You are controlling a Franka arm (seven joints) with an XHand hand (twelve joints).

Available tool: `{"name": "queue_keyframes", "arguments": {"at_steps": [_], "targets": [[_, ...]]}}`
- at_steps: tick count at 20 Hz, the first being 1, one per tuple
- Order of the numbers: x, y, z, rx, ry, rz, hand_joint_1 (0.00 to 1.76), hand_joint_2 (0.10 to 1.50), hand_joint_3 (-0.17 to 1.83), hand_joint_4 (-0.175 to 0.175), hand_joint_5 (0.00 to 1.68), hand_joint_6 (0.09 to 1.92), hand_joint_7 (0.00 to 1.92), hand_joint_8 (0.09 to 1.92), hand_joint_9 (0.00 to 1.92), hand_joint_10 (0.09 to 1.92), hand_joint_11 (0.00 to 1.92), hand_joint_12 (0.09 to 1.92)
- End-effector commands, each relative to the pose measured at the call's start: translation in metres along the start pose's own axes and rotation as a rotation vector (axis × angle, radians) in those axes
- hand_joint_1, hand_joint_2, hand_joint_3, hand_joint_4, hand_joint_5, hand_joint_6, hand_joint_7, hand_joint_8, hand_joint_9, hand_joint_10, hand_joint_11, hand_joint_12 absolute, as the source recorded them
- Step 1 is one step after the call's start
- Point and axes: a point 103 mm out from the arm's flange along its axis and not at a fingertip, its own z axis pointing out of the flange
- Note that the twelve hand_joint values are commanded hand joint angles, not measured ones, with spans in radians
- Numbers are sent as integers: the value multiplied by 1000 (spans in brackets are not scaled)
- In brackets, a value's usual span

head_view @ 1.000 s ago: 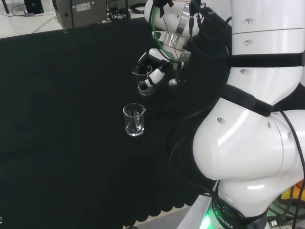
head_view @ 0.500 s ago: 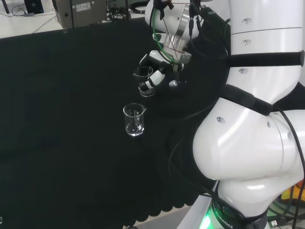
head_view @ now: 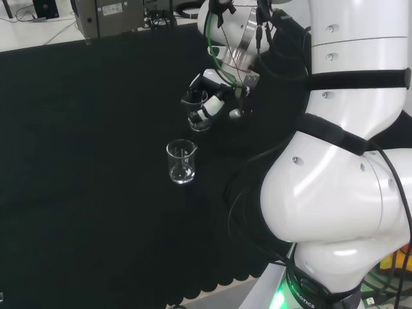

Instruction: Place the beaker back on the table.

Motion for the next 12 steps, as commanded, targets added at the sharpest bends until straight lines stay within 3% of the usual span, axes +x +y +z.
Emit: {"name": "queue_keyframes", "arguments": {"at_steps": [1, 2, 4, 6, 8, 12], "targets": [[1, -1, 2, 5, -8, 5, 1423, 529, 841, -161, 1187, 897, 1293, 844, 1613, 87, 1330, 611], [1, -1, 3, 3, 0, 10, 1428, 529, 842, -169, 1180, 914, 1280, 868, 1611, 87, 1328, 613], [4, -1, 6, -4, -9, 6, 1337, 597, 752, -18, 1216, 828, 1298, 709, 1564, 87, 1303, 633], [4, -1, 7, -2, -17, 6, 1299, 639, 684, 45, 1239, 767, 1313, 613, 1539, 87, 1290, 646], [4, -2, 9, 8, -33, 5, 1287, 674, 624, 56, 1251, 735, 1298, 590, 1518, 87, 1284, 654], [2, -7, 11, 21, -23, 6, 1270, 800, 431, 33, 1212, 766, 1204, 661, 1442, 87, 1305, 684]]}}
